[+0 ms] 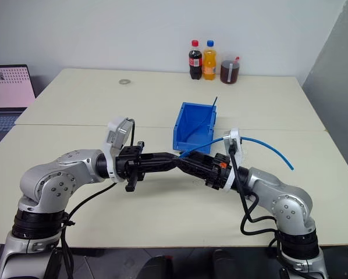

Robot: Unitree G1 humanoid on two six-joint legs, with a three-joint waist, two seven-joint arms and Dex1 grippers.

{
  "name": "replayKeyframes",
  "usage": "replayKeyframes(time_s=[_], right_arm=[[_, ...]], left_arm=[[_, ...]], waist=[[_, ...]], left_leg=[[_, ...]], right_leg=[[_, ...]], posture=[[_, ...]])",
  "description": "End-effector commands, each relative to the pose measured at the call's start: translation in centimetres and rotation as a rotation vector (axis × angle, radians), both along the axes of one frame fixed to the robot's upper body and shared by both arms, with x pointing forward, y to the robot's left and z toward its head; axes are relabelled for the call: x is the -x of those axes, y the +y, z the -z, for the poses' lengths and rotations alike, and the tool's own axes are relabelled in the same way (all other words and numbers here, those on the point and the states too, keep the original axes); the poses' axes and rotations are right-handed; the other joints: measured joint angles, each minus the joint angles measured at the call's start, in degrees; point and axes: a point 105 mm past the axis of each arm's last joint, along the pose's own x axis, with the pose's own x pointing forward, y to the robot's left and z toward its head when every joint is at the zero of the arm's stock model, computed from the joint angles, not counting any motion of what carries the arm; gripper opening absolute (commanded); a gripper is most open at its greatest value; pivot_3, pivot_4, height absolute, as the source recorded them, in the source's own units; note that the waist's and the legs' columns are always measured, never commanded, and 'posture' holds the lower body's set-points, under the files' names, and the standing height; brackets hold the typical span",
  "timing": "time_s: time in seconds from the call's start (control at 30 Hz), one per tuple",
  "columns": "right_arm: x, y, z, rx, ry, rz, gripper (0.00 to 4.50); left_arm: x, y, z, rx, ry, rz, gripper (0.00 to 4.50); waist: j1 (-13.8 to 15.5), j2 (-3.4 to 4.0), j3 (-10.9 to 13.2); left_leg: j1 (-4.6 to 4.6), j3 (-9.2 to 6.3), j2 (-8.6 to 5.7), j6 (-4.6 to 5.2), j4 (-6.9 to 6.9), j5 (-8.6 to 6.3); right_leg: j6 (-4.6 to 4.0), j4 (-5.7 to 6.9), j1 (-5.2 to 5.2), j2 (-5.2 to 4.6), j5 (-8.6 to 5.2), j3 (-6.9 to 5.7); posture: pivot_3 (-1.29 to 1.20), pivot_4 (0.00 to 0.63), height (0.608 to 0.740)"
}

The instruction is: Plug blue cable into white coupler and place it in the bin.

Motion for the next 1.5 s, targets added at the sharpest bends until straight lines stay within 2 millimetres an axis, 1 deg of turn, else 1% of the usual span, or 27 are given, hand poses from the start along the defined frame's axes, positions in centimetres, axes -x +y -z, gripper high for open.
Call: replayKeyframes(time_s=[0.03,0.1,0.17,0.43,0.63,0.77,0.9,0.97,1.1,1.2,1.3,1.37,1.47,1.5], right_arm=[[0.3,-0.1,-1.0,-0.025,-0.02,-0.024,0.9],[0.3,-0.1,-1.0,-0.027,-0.017,-0.03,0.41],[0.5,-0.2,-1.0,-0.026,-0.011,-0.04,0.21],[1.0,-0.4,-0.9,-0.015,0.007,-0.085,0.18],[1.0,-0.2,-0.9,-0.006,-0.007,-0.08,0.18],[0.8,-0.2,-0.8,-0.001,-0.019,-0.054,0.18],[0.1,-0.6,-0.8,0.002,-0.032,-0.016,0.18],[-0.1,-0.7,-0.8,-0.004,-0.033,-0.004,0.18],[-0.4,-0.9,-0.9,-0.006,-0.038,0.005,0.18],[-0.4,-1.0,-0.8,-0.004,-0.04,0.01,0.18],[-0.6,-1.2,-0.8,0.0,-0.044,0.019,0.18],[-0.8,-1.5,-0.8,0.008,-0.052,0.032,0.18],[-1.3,-2.1,-0.6,0.032,-0.07,0.061,0.18],[-1.4,-2.3,-0.5,0.042,-0.074,0.07,0.18]], left_arm=[[0.7,-0.5,-1.3,0.0,-0.06,0.045,0.24],[0.7,-0.5,-1.1,-0.007,-0.06,0.046,0.24],[0.7,-0.3,-0.9,-0.017,-0.059,0.047,0.24],[0.5,-0.3,-0.6,-0.022,-0.076,0.043,0.24],[0.3,-0.5,-0.6,-0.023,-0.105,0.038,0.24],[0.4,-0.3,0.0,-0.037,-0.11,0.029,0.24],[0.4,0.5,1.3,-0.083,-0.09,-0.001,0.24],[0.6,0.7,1.9,-0.113,-0.085,0.001,0.94],[0.7,0.8,2.1,-0.107,-0.072,0.009,1.66],[0.7,1.0,2.2,-0.109,-0.07,0.007,2.39],[0.6,1.6,2.3,-0.117,-0.064,-0.022,2.93],[0.3,2.5,2.7,-0.141,-0.079,-0.087,3.37],[-0.8,3.8,3.2,-0.122,-0.086,-0.278,3.96],[-0.9,4.2,3.6,-0.134,-0.098,-0.338,4.11]], waist=[[0.0,0.0,0.0],[0.0,0.0,0.0],[0.0,0.0,0.0],[0.0,0.0,0.0],[0.0,0.0,0.0],[-0.01,0.0,0.0],[-0.02,0.0,0.0],[-0.02,0.0,0.0],[0.01,0.02,0.01],[0.02,0.02,0.01],[0.01,0.02,0.01],[-0.01,0.02,0.02],[-0.15,0.04,0.03],[-0.09,0.03,0.03]], left_leg=[[0.0,0.0,0.0,0.0,0.0,0.0],[-0.01,0.0,0.0,0.0,0.0,0.0],[-0.01,0.0,0.0,0.0,0.0,0.0],[-0.01,0.01,0.0,0.0,-0.01,0.0],[-0.03,0.01,0.0,0.0,-0.01,0.0],[-0.05,0.01,0.0,0.0,-0.01,0.0],[-0.09,0.0,0.01,0.0,-0.02,0.0],[-0.12,0.0,0.01,0.0,-0.01,0.0],[-0.15,0.0,0.02,0.0,-0.01,0.0],[-0.17,0.01,0.02,0.0,-0.01,0.0],[-0.17,0.01,0.02,0.0,-0.01,0.0],[-0.16,0.01,0.02,0.0,-0.02,0.0],[-0.17,0.0,0.07,0.0,-0.03,0.0],[-0.16,-0.01,0.09,0.01,-0.03,0.0]], right_leg=[[0.0,0.0,0.0,0.0,0.0,0.0],[0.0,0.0,0.0,0.0,0.0,0.0],[0.0,0.0,0.0,0.0,0.0,0.01],[0.0,-0.01,-0.01,0.0,0.0,0.01],[0.0,-0.01,-0.03,0.0,0.0,0.0],[0.0,-0.01,-0.04,0.0,0.0,0.0],[0.0,-0.01,-0.1,0.0,0.0,0.02],[0.0,-0.01,-0.13,0.0,0.0,0.02],[0.0,-0.01,-0.16,0.0,0.0,0.01],[0.0,-0.02,-0.17,-0.02,0.0,0.01],[0.0,-0.02,-0.17,-0.02,0.0,0.02],[0.0,-0.02,-0.17,-0.02,0.0,0.02],[0.0,-0.01,-0.22,-0.03,0.0,0.07],[0.0,-0.01,-0.22,-0.04,0.0,0.07]], posture=[[0.0,0.15,0.74],[0.0,0.15,0.74],[0.0,0.15,0.74],[0.0,0.15,0.74],[0.0,0.15,0.74],[0.0,0.15,0.74],[0.0,0.15,0.74],[0.0,0.15,0.74],[0.0,0.15,0.74],[0.0,0.15,0.74],[0.0,0.15,0.74],[0.0,0.15,0.74],[0.0,0.15,0.74],[0.0,0.15,0.74]])
